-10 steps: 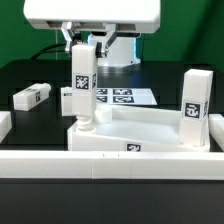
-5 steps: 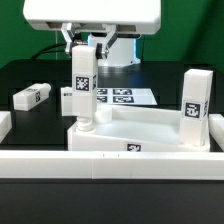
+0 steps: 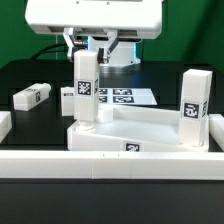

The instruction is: Assemble desk

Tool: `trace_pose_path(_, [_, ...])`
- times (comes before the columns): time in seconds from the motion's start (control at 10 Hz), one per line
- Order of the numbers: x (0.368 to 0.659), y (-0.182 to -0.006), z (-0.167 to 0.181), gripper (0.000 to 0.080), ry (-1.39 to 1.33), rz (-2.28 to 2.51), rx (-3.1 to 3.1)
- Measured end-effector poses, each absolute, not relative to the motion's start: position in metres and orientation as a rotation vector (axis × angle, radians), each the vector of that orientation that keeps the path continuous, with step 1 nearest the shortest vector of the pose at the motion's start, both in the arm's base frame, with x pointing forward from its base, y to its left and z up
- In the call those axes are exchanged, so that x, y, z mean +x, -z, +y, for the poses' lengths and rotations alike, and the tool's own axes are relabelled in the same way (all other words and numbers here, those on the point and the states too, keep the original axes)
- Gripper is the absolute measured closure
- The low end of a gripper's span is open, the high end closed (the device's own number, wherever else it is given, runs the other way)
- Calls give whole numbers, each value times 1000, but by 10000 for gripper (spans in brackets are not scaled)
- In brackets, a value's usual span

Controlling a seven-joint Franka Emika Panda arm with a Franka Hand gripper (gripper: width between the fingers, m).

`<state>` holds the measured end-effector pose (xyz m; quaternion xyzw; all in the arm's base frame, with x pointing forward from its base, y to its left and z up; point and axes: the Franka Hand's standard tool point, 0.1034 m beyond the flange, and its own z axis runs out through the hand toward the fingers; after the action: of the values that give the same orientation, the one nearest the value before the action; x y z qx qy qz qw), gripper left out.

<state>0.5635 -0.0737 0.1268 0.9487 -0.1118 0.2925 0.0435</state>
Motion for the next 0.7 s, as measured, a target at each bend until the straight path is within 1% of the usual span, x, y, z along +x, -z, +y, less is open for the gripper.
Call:
trace_pose_path(0.1, [562, -123, -73, 509, -887, -340, 2901])
trace_pose_path(0.6, [563, -121, -73, 509, -887, -338, 2901])
trace_pose_path(0.7, [563, -120, -72, 397, -880, -338, 2904])
